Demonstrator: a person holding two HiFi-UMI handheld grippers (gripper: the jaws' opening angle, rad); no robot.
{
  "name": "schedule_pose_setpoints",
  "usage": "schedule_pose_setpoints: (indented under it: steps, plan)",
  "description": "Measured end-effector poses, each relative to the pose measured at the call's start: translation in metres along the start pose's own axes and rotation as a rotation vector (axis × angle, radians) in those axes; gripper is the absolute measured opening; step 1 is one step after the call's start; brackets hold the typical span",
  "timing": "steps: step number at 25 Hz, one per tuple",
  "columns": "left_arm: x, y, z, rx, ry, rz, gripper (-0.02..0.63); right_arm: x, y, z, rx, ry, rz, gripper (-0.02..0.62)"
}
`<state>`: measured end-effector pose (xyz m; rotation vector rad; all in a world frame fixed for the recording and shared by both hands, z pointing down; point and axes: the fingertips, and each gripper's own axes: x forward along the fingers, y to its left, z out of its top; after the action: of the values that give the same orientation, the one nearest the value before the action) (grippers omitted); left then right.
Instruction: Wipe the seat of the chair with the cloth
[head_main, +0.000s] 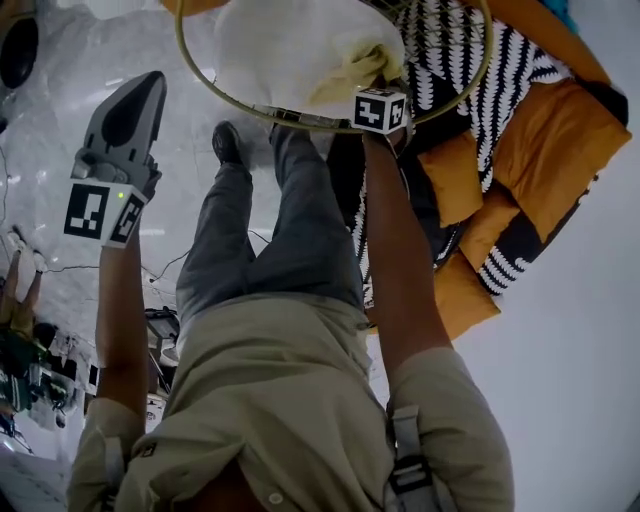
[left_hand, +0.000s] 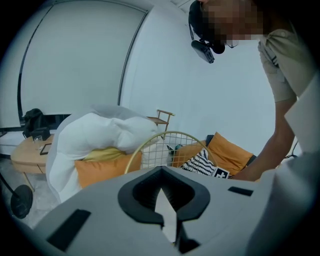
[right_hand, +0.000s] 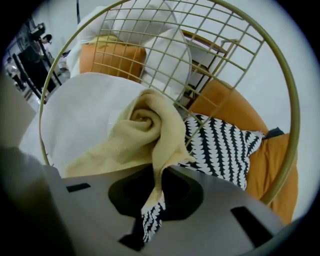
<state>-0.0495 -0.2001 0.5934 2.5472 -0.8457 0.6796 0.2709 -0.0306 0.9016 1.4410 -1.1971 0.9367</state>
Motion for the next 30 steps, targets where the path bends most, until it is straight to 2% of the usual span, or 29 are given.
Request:
schedule_pose_setpoints:
  steps: [6, 10, 14, 18, 22, 24, 26, 28, 30]
  plan:
    - [0.012, -0.01, 0.01, 0.02, -0.004, -0.031, 0.015, -0.001, -0.018, -0.011, -0.005, 0.003, -0.017, 0.04]
    - [0.009, -0.004, 0.003, 0.015, 0.001, -0.023, 0.015, 0.0, -0.002, -0.005, -0.021, -0.01, 0.003, 0.04]
    - [-0.002, 0.002, -0.01, -0.008, 0.004, 0.0, 0.014, 0.001, 0.063, 0.007, -0.15, -0.037, 0.092, 0.04]
    - [-0.015, 0.016, -0.026, -0.035, 0.007, 0.027, 0.014, -0.003, 0.162, 0.033, -0.242, -0.079, 0.209, 0.04]
    - [-0.03, 0.034, -0.038, -0.056, 0.015, 0.06, 0.015, -0.035, 0.27, 0.073, -0.345, -0.176, 0.362, 0.04]
    - [-0.036, 0.04, -0.04, -0.065, 0.015, 0.075, 0.014, -0.051, 0.307, 0.086, -0.398, -0.213, 0.408, 0.04]
    - [-0.039, 0.043, -0.041, -0.068, 0.013, 0.079, 0.015, -0.055, 0.319, 0.091, -0.382, -0.208, 0.428, 0.04]
    - [-0.037, 0.045, -0.04, -0.069, 0.01, 0.077, 0.015, -0.052, 0.315, 0.09, -0.356, -0.195, 0.433, 0.04]
    - [-0.033, 0.045, -0.038, -0.069, 0.008, 0.069, 0.015, -0.048, 0.305, 0.085, -0.376, -0.19, 0.42, 0.04]
